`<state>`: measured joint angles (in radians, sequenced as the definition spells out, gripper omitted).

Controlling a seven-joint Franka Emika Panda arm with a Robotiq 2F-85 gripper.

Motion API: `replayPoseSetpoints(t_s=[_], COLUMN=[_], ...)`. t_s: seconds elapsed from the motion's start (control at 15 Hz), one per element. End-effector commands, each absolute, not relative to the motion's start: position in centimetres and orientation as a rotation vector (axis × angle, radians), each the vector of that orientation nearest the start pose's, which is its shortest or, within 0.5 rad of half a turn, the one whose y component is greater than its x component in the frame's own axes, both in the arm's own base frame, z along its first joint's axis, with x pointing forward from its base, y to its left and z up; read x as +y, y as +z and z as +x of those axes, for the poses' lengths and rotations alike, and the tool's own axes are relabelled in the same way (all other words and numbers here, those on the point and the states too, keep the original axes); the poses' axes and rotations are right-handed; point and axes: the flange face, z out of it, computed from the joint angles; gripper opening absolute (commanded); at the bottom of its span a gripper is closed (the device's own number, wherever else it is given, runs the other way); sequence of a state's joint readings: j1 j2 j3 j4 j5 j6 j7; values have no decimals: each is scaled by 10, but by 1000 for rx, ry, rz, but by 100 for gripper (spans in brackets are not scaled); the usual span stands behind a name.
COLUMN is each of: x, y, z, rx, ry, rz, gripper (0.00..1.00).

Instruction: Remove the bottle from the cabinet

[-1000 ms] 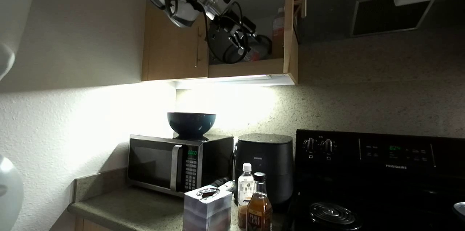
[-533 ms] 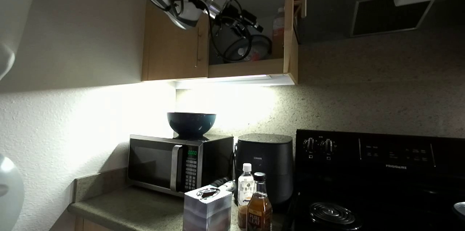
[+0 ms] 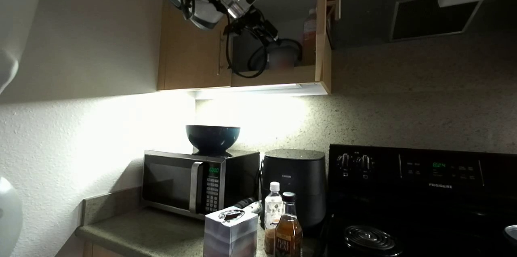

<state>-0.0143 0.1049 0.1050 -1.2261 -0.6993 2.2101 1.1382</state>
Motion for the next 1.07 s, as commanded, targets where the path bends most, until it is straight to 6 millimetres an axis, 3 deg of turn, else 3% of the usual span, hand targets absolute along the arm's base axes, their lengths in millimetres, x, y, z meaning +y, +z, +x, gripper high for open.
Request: replayPoseSetpoints(t_s=[0.0,0.33,0.73,0.8,0.87,1.0], x=[22,23,20,19,19,19], y=[814,811,788,784,781,776], z=[609,612,629,632,635,638], rx=[1174,1135,1141,1151,1155,1154], ry=[-1587,-1577,-1483,-1476,-1478,-1475], rz=[-2468,-2480,-2603,-2611,-2619,-2623], gripper=[100,100,100,75,74,60])
